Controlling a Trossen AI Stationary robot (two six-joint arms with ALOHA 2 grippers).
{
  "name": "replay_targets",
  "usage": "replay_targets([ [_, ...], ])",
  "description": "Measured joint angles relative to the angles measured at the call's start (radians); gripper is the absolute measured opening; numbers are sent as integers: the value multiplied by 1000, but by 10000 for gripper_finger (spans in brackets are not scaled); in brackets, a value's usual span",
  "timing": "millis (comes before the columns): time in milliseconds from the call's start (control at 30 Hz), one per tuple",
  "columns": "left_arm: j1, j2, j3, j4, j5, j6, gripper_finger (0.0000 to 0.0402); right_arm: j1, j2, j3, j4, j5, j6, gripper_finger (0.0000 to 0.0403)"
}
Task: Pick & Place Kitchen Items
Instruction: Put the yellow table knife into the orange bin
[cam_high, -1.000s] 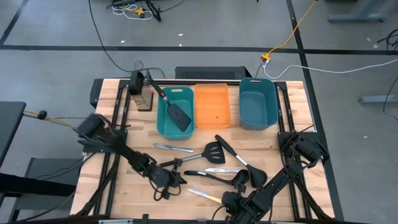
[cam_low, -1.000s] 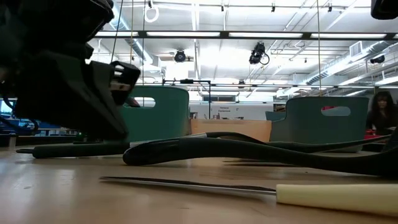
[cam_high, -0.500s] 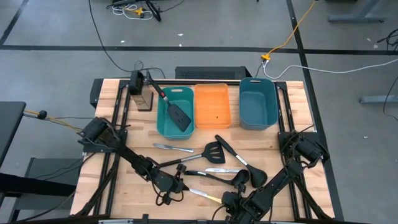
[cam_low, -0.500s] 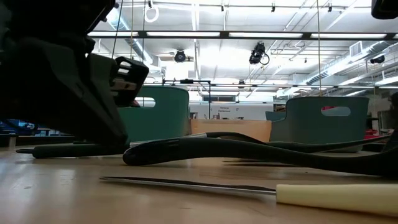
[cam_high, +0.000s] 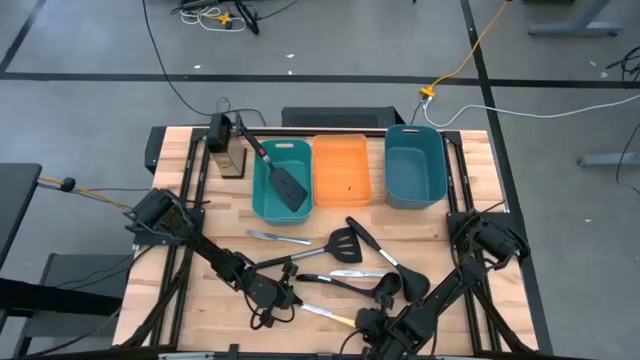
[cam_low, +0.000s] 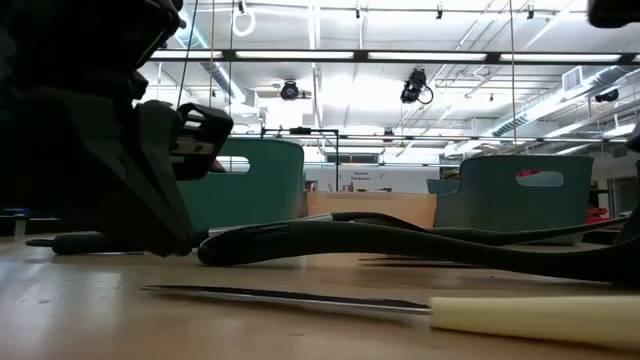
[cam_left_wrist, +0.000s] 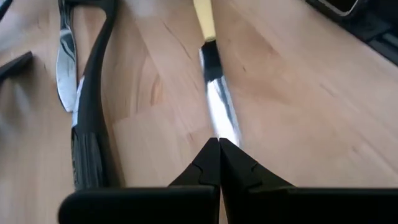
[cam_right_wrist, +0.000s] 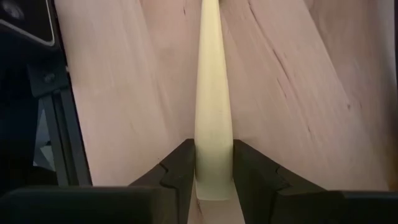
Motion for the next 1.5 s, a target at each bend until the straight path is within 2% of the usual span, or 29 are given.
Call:
replay_targets([
  [200,0,61,7,49,-4,5,1,-23,1,0,28,7,-48,101],
  [633,-21,54,6,28,-35,77,1,-28,2,0,40,17,-58,106],
  [767,-41,54,6,24,-107,116,1,-28,2,0,39,17,-58,102],
  [867,-53,44,4,15,-123,136,1,-28,2,0,39,17,-57,104],
  [1233,-69,43,13,18,-89,152,1,-28,2,0,42,18,-55,102],
  [1500,-48,38,4,4,-64,87,1,-28,2,0,45,20,-55,109],
])
